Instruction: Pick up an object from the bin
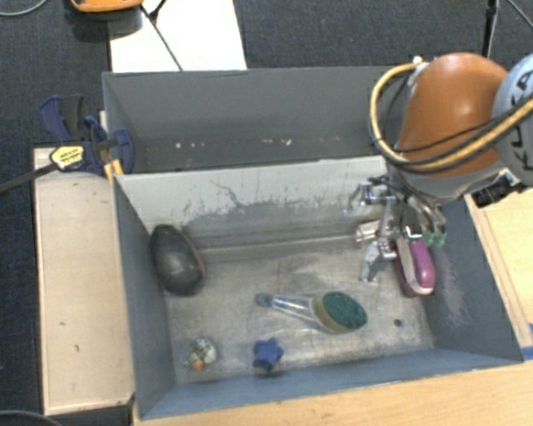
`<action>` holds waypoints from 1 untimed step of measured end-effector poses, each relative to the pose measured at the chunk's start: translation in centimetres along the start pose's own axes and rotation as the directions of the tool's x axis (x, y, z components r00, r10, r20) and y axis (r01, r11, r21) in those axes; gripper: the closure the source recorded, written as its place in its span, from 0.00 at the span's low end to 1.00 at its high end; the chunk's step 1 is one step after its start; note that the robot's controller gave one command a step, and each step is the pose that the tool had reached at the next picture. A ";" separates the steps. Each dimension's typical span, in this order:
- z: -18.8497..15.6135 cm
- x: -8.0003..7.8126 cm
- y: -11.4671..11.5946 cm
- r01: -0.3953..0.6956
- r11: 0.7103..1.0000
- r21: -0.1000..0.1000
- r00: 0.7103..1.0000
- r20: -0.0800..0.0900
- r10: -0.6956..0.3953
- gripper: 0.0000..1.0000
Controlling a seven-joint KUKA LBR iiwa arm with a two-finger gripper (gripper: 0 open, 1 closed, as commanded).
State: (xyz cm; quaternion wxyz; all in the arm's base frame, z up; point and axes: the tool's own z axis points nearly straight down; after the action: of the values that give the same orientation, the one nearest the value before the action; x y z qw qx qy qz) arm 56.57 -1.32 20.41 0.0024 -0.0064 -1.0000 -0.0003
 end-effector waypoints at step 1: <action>13.3 6.0 6.8 0.095 0.996 0.001 0.995 0.011 -0.095 0.00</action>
Offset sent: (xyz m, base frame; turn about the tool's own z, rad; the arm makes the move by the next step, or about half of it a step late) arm -0.0614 0.0677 -0.1341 -0.0937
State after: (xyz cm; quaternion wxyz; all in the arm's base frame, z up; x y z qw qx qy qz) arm 50.60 5.57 7.14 -0.0032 0.0410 -0.9992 -0.0002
